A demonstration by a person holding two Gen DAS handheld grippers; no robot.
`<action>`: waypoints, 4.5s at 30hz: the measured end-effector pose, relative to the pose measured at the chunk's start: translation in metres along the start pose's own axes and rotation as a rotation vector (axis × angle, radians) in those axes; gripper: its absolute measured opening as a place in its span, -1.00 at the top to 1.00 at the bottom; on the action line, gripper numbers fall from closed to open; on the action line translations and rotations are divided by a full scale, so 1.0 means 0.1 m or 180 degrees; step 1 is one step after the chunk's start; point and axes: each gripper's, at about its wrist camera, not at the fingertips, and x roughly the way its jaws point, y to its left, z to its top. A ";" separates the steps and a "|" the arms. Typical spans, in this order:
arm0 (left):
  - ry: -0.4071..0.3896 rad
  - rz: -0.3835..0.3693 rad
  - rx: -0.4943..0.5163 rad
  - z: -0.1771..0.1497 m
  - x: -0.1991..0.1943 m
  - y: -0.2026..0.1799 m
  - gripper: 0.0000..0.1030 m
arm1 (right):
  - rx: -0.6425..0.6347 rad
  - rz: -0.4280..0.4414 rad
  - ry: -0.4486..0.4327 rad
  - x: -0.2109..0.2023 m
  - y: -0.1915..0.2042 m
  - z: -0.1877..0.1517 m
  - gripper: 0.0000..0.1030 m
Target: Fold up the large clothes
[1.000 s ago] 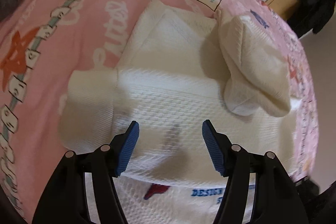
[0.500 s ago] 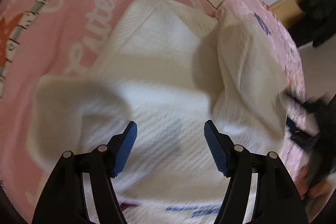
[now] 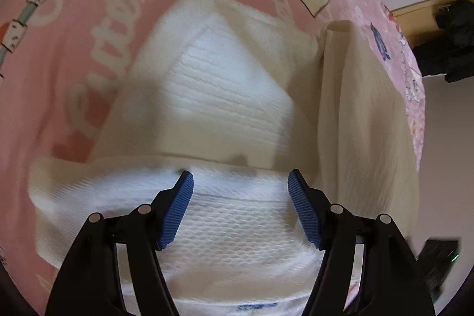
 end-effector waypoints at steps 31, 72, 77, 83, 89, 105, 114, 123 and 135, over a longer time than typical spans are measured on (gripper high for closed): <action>-0.0130 0.0367 0.0921 -0.54 -0.29 -0.55 0.99 | -0.0172 -0.0487 -0.0173 -0.57 -0.20 0.16 -0.28; 0.0482 -0.0318 0.0773 -0.09 0.68 -0.80 0.90 | -0.1931 -0.1909 0.0403 0.86 0.74 0.69 0.89; 0.0251 -0.0124 0.0997 -0.26 0.42 -1.06 0.91 | -0.1750 -0.1673 0.0390 0.70 0.72 0.64 0.89; -0.0296 -0.0037 0.0947 -0.77 -0.48 -1.02 0.91 | -0.1672 -0.1339 0.0271 0.47 0.83 0.38 0.86; -0.0078 0.0303 0.0598 -0.92 -0.27 -0.47 0.90 | -0.1382 -0.1306 0.0623 0.72 0.62 0.16 -0.01; 0.0344 -0.0051 0.0639 -1.05 -0.25 -0.03 0.56 | -0.0339 -0.1131 0.0123 0.09 -0.38 -0.45 0.70; -0.0019 -0.0130 0.0744 -0.91 -0.78 -0.41 0.61 | -0.0552 -0.1503 0.0256 0.02 -0.12 -0.75 0.76; 0.0215 -0.0130 0.0777 -0.64 0.08 -1.12 0.60 | -0.0929 -0.1314 -0.0195 -0.05 0.38 0.35 0.67; 0.0217 0.0061 0.0767 -1.17 0.48 -0.66 0.69 | -0.1081 -0.2353 0.0476 1.58 0.15 1.56 0.86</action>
